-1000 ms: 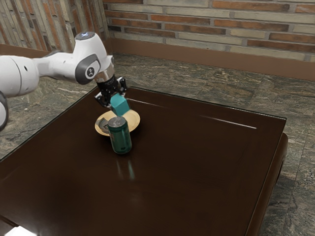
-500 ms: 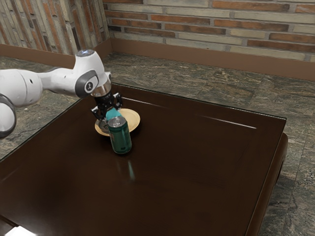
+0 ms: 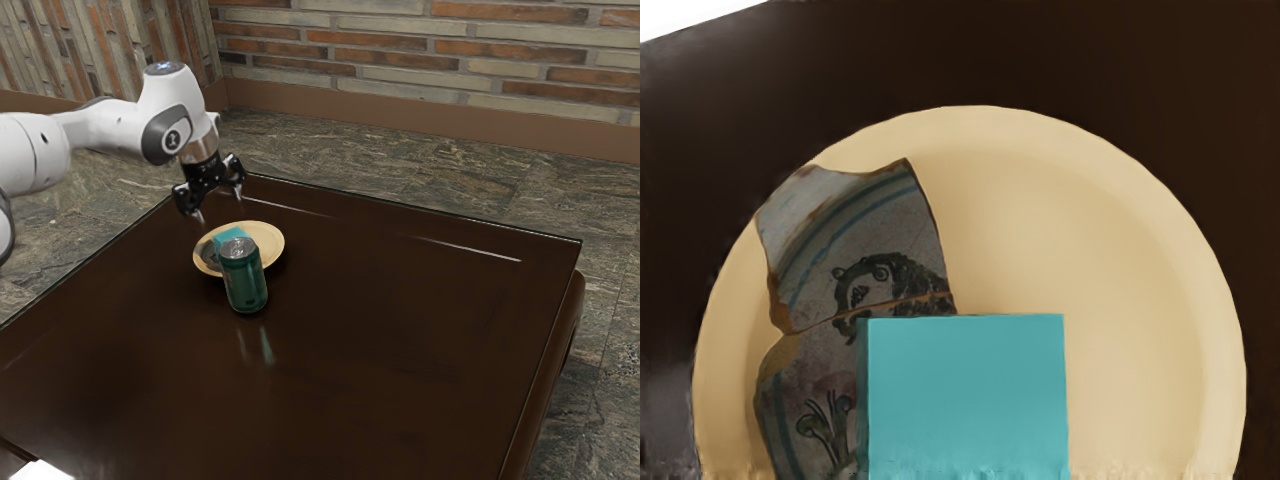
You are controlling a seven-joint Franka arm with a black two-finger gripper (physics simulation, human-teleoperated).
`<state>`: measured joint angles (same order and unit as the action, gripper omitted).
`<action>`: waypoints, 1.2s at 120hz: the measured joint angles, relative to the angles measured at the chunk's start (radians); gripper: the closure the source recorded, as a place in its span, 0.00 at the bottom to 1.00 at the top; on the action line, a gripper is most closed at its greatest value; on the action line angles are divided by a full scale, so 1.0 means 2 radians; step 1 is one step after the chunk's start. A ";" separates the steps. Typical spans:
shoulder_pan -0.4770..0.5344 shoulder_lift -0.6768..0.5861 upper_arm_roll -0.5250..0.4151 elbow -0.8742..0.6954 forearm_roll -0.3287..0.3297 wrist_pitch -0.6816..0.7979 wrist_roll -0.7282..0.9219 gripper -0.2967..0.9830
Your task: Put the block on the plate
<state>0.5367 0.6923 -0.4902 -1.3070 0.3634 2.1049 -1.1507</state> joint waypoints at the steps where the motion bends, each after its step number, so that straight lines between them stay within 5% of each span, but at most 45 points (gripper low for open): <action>1: 0.000 -0.001 0.000 0.000 -0.001 -0.001 0.000 0.25; 36: -0.011 -0.066 -0.007 -0.012 -0.019 -0.051 0.022 0.24; 66: -0.038 -0.158 0.005 -0.026 -0.040 -0.145 0.127 0.23; 90: -0.113 -0.226 0.070 -0.046 -0.057 -0.209 0.230 0.23; 103: -0.197 -0.243 0.162 -0.043 -0.078 -0.233 0.289 0.23; 144: -0.278 -0.316 0.258 -0.101 -0.126 -0.264 0.424 0.23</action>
<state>-0.0198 0.0606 0.0259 -1.5095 0.1105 1.5774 -0.3025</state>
